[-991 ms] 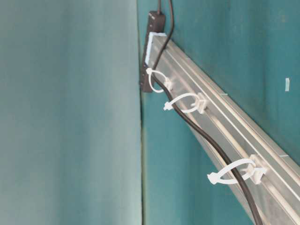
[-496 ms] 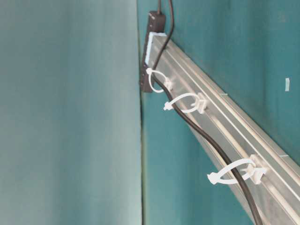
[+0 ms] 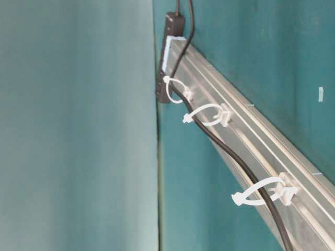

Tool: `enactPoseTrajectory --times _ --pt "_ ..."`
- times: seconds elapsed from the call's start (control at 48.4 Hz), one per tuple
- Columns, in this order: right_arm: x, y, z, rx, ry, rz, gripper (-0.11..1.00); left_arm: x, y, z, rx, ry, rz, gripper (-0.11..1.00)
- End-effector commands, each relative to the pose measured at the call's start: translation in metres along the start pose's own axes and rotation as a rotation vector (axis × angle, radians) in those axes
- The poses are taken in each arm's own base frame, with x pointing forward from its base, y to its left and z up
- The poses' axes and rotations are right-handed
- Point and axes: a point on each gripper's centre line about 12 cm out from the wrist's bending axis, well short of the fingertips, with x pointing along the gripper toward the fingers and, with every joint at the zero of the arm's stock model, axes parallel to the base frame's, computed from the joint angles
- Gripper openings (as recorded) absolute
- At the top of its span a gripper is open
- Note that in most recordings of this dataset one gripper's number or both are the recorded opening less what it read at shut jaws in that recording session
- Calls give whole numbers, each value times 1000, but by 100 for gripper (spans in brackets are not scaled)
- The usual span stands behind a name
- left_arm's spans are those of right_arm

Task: Pass the USB cable through three rings with both arms.

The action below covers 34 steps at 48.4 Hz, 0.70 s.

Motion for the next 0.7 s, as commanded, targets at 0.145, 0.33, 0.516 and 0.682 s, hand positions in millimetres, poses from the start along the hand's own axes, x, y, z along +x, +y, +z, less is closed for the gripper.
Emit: enactPoseTrajectory --times 0.145,0.33,0.516,0.682 --pt "1 1 3 -14 -13 5 90 4 1 1 -1 6 2 91" --pt "1 1 3 -14 -14 5 90 4 1 2 -1 0 2 91" --pt "0 1 4 -29 -27 4 90 5 0 -2 -3 15 1 91" --pt "0 1 5 -43 -30 5 90 5 0 -2 -4 15 1 91"
